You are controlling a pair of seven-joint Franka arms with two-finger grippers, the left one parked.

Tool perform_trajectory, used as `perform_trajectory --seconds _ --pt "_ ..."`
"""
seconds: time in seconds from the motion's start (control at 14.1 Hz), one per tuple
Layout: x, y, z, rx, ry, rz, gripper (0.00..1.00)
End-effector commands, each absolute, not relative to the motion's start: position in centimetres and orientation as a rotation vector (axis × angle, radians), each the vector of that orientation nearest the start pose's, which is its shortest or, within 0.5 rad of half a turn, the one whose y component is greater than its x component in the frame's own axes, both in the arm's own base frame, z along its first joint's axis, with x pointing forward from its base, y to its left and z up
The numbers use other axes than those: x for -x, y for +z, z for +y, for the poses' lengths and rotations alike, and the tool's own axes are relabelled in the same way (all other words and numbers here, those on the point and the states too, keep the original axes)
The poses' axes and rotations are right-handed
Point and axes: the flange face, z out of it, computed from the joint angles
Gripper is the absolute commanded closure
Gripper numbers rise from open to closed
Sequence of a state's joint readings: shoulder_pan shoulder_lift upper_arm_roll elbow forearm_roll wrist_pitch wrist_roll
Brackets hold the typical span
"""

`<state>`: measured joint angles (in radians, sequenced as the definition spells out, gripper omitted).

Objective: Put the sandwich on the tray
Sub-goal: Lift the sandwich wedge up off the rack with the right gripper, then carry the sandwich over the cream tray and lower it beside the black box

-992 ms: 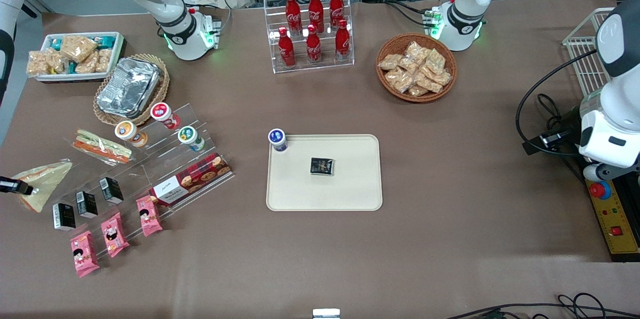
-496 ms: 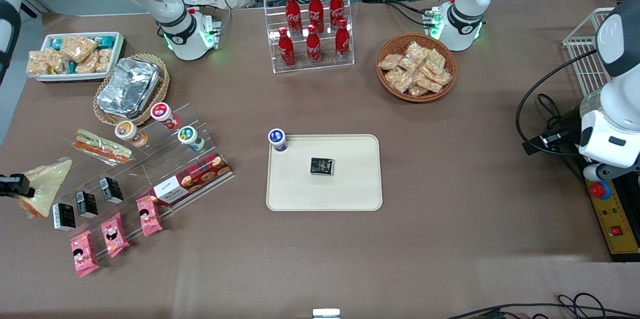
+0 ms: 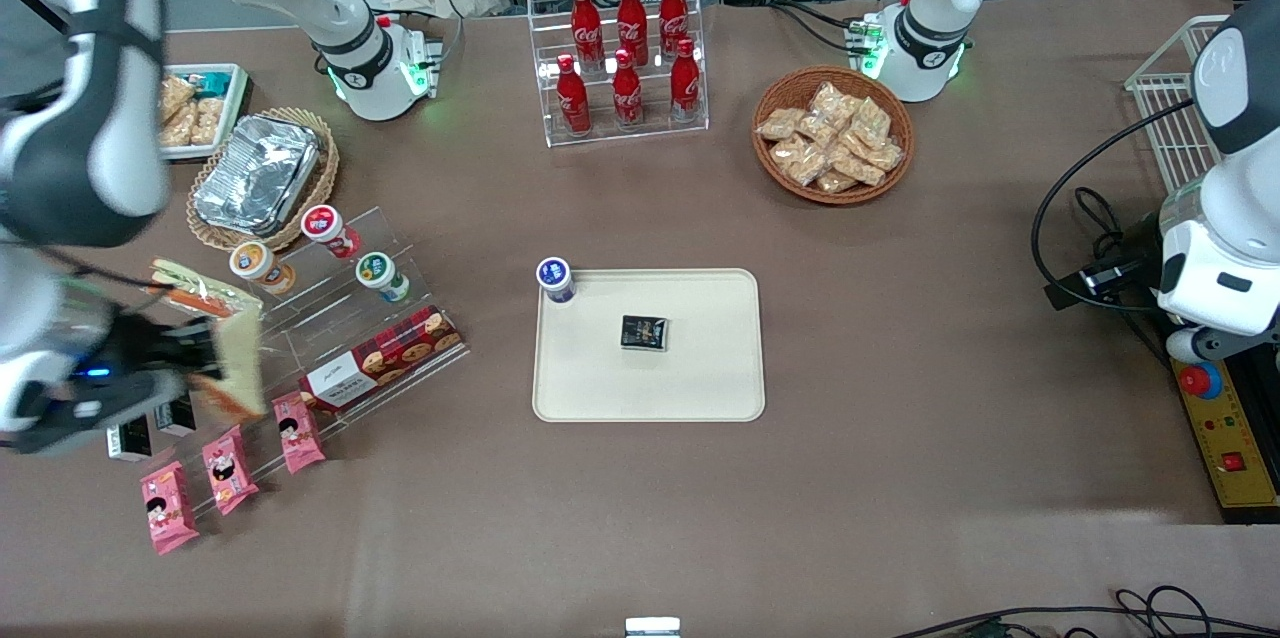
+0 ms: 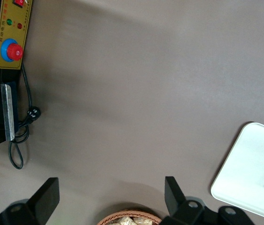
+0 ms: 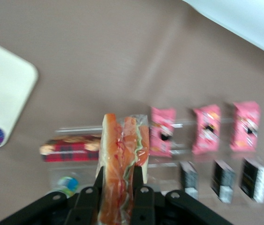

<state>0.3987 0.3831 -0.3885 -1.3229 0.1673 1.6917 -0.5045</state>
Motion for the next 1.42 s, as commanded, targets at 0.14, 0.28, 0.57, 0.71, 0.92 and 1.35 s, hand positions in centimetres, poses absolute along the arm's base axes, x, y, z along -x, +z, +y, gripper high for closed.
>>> perform_trajectory --seconds 0.14,0.28,0.57,0.71,0.92,1.35 --pt "-65.5 52.0 20.0 2.954 -0.121 -1.126 0.75" --pt "-64.9 50.0 26.6 2.931 -0.207 -1.303 0.75" --pt "-61.6 43.9 38.5 2.839 -0.242 -1.773 0.74" --pt "-60.7 40.9 41.4 2.776 -0.239 -1.911 0.74" --pt "-58.6 37.3 46.1 2.65 -0.294 -2.108 0.71" --pt "-57.7 27.6 50.2 2.543 -0.446 -2.369 0.71"
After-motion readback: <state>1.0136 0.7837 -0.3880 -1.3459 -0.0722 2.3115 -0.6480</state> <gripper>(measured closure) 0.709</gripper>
